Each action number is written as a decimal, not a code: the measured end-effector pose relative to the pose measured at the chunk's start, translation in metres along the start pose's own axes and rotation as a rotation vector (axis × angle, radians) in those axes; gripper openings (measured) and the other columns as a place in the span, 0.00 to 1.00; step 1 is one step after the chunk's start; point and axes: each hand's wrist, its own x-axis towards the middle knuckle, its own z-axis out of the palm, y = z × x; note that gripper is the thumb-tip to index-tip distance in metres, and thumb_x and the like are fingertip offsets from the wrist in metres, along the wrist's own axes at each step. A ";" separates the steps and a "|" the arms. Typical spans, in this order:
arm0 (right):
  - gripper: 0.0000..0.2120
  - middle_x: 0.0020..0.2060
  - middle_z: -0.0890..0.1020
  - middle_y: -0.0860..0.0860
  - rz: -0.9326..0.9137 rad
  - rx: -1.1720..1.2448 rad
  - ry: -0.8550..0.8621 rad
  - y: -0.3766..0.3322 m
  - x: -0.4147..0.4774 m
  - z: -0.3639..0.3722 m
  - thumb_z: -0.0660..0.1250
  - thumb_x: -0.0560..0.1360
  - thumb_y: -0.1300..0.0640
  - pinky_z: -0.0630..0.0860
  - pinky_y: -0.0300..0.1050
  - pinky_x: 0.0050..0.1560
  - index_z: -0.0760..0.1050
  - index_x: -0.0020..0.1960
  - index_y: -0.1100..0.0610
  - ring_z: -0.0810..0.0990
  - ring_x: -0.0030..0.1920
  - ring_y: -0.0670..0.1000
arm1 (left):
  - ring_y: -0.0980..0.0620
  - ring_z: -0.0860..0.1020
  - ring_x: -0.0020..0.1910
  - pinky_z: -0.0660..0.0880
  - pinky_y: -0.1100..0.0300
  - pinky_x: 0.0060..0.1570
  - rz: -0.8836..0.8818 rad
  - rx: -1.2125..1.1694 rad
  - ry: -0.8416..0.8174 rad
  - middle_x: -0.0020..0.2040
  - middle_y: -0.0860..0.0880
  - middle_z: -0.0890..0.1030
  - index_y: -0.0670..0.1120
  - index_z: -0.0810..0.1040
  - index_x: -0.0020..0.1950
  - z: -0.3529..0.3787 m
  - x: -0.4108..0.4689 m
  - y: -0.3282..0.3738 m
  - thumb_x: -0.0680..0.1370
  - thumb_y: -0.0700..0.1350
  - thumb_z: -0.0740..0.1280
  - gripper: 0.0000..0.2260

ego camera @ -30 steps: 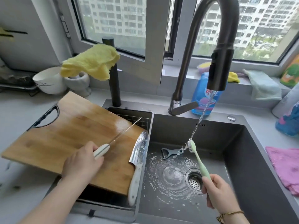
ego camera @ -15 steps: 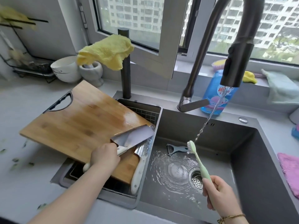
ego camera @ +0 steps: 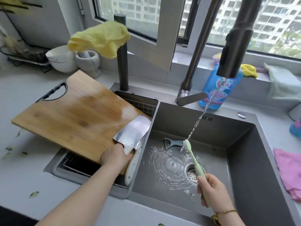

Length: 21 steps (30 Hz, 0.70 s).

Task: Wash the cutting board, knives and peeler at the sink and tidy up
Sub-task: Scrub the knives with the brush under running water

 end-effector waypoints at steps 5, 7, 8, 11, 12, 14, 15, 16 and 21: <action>0.09 0.17 0.74 0.49 0.008 0.010 0.011 0.000 0.003 -0.008 0.61 0.76 0.64 0.60 0.31 0.15 0.72 0.37 0.61 0.66 0.13 0.46 | 0.43 0.77 0.54 0.67 0.60 0.42 -0.008 -0.047 0.001 0.54 0.45 0.80 0.46 0.78 0.53 -0.003 0.000 -0.002 0.75 0.57 0.63 0.16; 0.09 0.17 0.74 0.49 0.004 0.010 0.023 0.000 0.005 -0.011 0.61 0.76 0.64 0.60 0.31 0.15 0.72 0.38 0.61 0.66 0.13 0.46 | 0.43 0.76 0.54 0.66 0.60 0.41 -0.022 -0.059 0.039 0.54 0.45 0.80 0.45 0.77 0.53 -0.009 -0.001 -0.003 0.75 0.56 0.63 0.16; 0.09 0.17 0.74 0.48 0.002 0.004 0.029 0.000 0.006 -0.012 0.61 0.76 0.63 0.61 0.32 0.15 0.72 0.37 0.61 0.66 0.13 0.46 | 0.43 0.76 0.54 0.66 0.60 0.42 -0.033 -0.065 0.063 0.54 0.45 0.79 0.44 0.76 0.53 -0.012 -0.001 -0.004 0.76 0.56 0.63 0.17; 0.10 0.17 0.74 0.48 0.002 -0.008 0.029 0.000 0.008 -0.011 0.62 0.76 0.63 0.61 0.32 0.15 0.71 0.37 0.61 0.67 0.14 0.46 | 0.44 0.75 0.50 0.66 0.59 0.41 -0.066 -0.093 0.114 0.55 0.45 0.78 0.44 0.74 0.54 -0.017 0.003 -0.005 0.76 0.56 0.63 0.16; 0.10 0.17 0.74 0.48 0.003 -0.009 0.023 0.000 0.008 -0.009 0.62 0.76 0.63 0.61 0.32 0.15 0.71 0.36 0.61 0.67 0.13 0.46 | 0.43 0.75 0.51 0.66 0.59 0.41 -0.077 -0.111 0.116 0.55 0.45 0.78 0.44 0.74 0.54 -0.017 0.006 -0.004 0.76 0.56 0.64 0.17; 0.11 0.16 0.73 0.48 0.000 -0.011 0.016 -0.002 0.010 -0.006 0.61 0.76 0.63 0.61 0.32 0.15 0.70 0.35 0.61 0.67 0.13 0.46 | 0.43 0.76 0.55 0.66 0.58 0.42 -0.096 -0.168 0.099 0.57 0.44 0.78 0.43 0.74 0.56 -0.014 0.015 0.003 0.75 0.55 0.65 0.18; 0.12 0.15 0.73 0.47 -0.001 -0.010 0.015 -0.002 0.010 -0.004 0.61 0.76 0.63 0.61 0.32 0.15 0.70 0.34 0.60 0.67 0.13 0.46 | 0.42 0.75 0.57 0.66 0.58 0.43 -0.104 -0.194 0.087 0.58 0.44 0.78 0.43 0.74 0.57 -0.011 0.019 0.007 0.75 0.55 0.65 0.19; 0.12 0.15 0.73 0.47 -0.002 -0.008 0.014 -0.002 0.011 -0.003 0.61 0.76 0.63 0.61 0.32 0.15 0.70 0.34 0.60 0.67 0.13 0.45 | 0.42 0.75 0.57 0.66 0.58 0.43 -0.110 -0.209 0.077 0.59 0.44 0.77 0.43 0.74 0.58 -0.008 0.023 0.012 0.75 0.55 0.65 0.19; 0.10 0.16 0.73 0.48 0.003 0.014 0.027 -0.001 0.009 -0.011 0.62 0.76 0.64 0.61 0.32 0.15 0.71 0.36 0.62 0.67 0.13 0.47 | 0.42 0.75 0.57 0.71 0.57 0.48 -0.090 -0.216 0.058 0.58 0.44 0.78 0.42 0.74 0.57 0.012 0.023 0.021 0.75 0.54 0.65 0.17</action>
